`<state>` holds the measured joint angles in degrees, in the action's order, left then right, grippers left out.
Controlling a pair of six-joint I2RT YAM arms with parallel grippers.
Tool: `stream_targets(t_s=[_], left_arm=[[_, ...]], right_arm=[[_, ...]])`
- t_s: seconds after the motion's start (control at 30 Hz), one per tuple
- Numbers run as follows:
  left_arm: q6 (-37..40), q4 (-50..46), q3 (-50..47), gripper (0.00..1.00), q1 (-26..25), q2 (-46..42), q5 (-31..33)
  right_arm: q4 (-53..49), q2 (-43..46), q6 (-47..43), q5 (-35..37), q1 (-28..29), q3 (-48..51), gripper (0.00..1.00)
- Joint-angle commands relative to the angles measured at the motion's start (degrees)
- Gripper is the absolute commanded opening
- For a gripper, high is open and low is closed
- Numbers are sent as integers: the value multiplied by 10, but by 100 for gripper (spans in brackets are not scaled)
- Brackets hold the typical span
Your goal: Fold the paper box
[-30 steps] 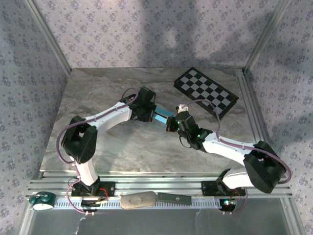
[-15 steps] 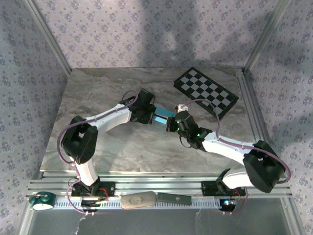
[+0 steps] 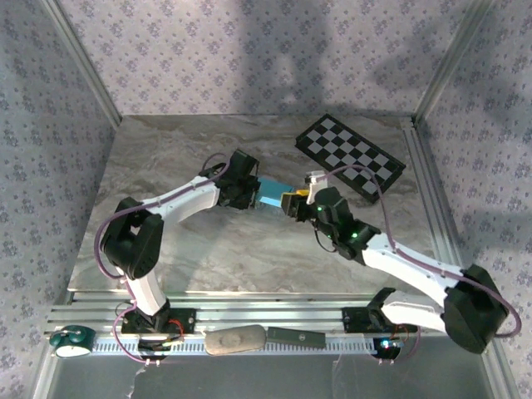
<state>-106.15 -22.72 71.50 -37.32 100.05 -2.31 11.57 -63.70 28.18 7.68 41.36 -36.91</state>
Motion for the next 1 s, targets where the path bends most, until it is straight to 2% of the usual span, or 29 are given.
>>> stream_targets(t_s=[0.0,0.13,0.43,0.63,0.7,0.8,0.83,0.97], left_arm=[[1,-16,-3,34,6,-25,-3],[4,-18,-1,33,6,-26,-6],[6,-71,9,34,11,-56,-5],[-25,-89,-17,35,13,-97,4],[-30,-93,-24,35,14,-107,4],[-26,-107,-30,35,21,-121,-1],[-23,-112,-34,35,25,-126,-4],[-10,-133,-43,35,41,-145,-11]], right_arm=[[-8,4,34,-14,-45,16,54],[-55,-43,135,-22,-77,-18,59],[-132,-149,184,-83,-111,-115,62],[-118,-169,330,-152,-119,-107,70],[-76,-148,303,-120,-98,-95,69],[-61,-107,157,-13,-59,-75,71],[-43,-100,105,3,-53,-61,71],[-18,-92,-13,-62,-75,-34,71]])
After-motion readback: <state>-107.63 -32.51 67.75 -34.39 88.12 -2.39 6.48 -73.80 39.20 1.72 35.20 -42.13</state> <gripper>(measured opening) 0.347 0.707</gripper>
